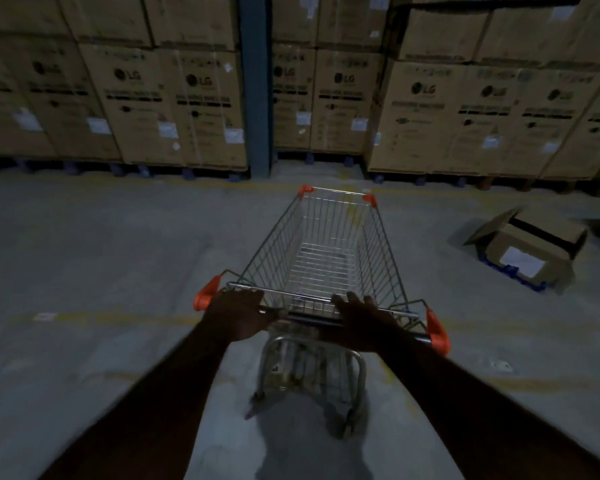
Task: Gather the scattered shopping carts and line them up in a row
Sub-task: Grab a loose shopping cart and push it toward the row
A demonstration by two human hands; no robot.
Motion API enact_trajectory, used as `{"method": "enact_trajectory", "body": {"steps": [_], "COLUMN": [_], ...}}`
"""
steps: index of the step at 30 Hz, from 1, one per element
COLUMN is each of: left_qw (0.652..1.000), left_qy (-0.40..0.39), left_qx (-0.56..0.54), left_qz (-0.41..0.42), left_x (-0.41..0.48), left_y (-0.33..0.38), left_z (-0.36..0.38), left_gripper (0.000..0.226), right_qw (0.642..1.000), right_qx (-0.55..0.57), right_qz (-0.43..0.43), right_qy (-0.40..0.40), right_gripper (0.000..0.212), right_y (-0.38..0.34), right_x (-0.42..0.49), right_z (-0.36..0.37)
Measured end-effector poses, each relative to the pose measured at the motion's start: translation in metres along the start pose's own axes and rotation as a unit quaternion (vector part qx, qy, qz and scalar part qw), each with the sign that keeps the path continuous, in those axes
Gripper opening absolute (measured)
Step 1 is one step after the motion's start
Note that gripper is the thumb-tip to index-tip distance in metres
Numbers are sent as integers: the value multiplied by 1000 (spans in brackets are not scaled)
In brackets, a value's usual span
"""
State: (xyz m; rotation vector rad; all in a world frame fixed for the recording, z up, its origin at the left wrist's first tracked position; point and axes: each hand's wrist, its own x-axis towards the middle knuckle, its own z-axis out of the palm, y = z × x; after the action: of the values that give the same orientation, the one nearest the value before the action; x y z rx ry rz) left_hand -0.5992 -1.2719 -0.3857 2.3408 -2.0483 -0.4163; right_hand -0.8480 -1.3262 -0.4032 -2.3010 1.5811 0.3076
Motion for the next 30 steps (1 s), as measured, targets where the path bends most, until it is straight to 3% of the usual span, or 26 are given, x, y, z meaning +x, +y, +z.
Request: {"method": "enact_trajectory", "body": {"steps": [2,5,11,12,13,16,17,21,30], "left_qw": [999,998,992,990,989,985,984,975,923], "left_qy": [19,11,46,45,47,44,34,3,-44], "left_qx": [24,27,38,33,27,15,16,2,-101], "left_qz": [-19,-59,-114,-127,-138,-165,-175,-224,-369], "left_x": [-5,-16,-49,-57,-65,-93,-101,-129,-205], "left_y": [5,17,52,58,65,80,85,90,40], "left_z": [4,13,31,34,36,39,38,37,44], "left_gripper": [126,136,118,113,112,118,116,86,138], "right_qw": [999,995,985,982,965,929,913,949,913], "right_qx": [-21,-60,-81,-90,-125,-121,-132,-98,-90], "right_qz": [-27,-67,-153,-165,-211,-327,-363,-298,-397], "right_qy": [-9,40,10,35,90,126,130,33,-6], "right_gripper": [125,114,113,111,102,77,82,113,99], "right_y": [6,19,46,50,55,70,69,51,-36], "right_x": [9,6,-5,-5,-4,-2,-5,-16,-40], "right_z": [-3,1,-11,-12,-10,7,5,-8,8]}}
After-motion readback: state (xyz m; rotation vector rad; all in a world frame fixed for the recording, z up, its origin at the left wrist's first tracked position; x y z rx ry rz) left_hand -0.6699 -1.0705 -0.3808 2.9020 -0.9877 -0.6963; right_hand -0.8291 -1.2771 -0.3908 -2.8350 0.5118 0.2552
